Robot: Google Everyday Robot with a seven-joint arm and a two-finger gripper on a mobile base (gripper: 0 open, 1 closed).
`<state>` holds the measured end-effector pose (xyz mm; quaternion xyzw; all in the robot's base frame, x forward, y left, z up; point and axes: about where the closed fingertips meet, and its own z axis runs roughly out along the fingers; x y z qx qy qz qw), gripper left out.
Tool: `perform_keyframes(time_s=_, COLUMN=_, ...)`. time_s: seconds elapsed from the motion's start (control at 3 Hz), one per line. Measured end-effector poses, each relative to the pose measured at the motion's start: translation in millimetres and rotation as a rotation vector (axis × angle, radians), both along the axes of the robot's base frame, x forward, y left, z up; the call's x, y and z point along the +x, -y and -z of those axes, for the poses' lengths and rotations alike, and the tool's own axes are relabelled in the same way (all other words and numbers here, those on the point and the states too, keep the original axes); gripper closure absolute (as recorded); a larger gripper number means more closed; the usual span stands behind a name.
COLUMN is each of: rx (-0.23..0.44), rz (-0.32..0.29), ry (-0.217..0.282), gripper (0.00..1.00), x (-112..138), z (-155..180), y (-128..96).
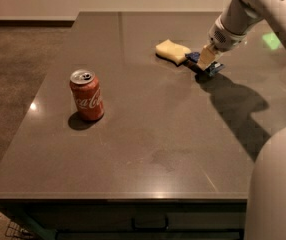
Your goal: Move rxbar blueberry near sponge
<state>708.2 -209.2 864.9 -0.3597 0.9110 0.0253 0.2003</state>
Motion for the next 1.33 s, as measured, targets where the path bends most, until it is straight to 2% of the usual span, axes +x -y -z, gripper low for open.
perform_keyframes(time_s=0.67, rx=0.013, rz=-0.016, ry=-0.007, gripper=0.12, x=2.4, z=6.3, y=-3.6)
perform_keyframes(time_s=1.0, rx=0.013, rz=-0.018, ry=-0.011, gripper=0.0, x=3.2, z=9.3, y=-4.9)
perform_keyframes(time_s=1.33, rx=0.013, rz=-0.018, ry=-0.011, gripper=0.0, x=3.2, z=9.5, y=-5.0)
